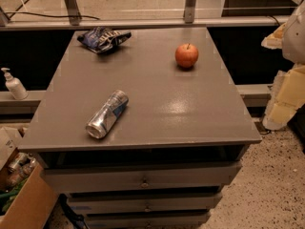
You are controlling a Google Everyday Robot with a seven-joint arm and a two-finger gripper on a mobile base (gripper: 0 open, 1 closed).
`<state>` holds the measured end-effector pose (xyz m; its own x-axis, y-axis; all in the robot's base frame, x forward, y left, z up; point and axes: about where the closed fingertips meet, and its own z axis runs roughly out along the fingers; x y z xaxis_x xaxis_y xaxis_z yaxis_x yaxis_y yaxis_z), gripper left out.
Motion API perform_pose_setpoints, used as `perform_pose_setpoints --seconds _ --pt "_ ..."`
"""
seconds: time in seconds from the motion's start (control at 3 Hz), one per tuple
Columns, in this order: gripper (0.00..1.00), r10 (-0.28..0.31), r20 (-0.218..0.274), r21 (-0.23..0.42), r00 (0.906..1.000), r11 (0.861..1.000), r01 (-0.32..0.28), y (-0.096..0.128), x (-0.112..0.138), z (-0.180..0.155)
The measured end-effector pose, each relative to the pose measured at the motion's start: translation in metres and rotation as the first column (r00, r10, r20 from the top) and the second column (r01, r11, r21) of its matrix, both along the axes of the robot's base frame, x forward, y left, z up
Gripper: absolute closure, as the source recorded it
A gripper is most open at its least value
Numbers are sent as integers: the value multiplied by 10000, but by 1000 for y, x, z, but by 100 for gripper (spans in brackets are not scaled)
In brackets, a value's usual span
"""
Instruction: Pick redbull can
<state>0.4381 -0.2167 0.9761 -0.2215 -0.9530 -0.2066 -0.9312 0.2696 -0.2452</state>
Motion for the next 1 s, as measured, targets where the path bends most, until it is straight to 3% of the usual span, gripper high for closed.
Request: perform_pose_setpoints --seconds 0.67,1.0 --pt "0 308 188 72 9993 9995 -309 7 0 4" --pt "0 1633 575 -245 9849 9865 -1622 41 -8 7"
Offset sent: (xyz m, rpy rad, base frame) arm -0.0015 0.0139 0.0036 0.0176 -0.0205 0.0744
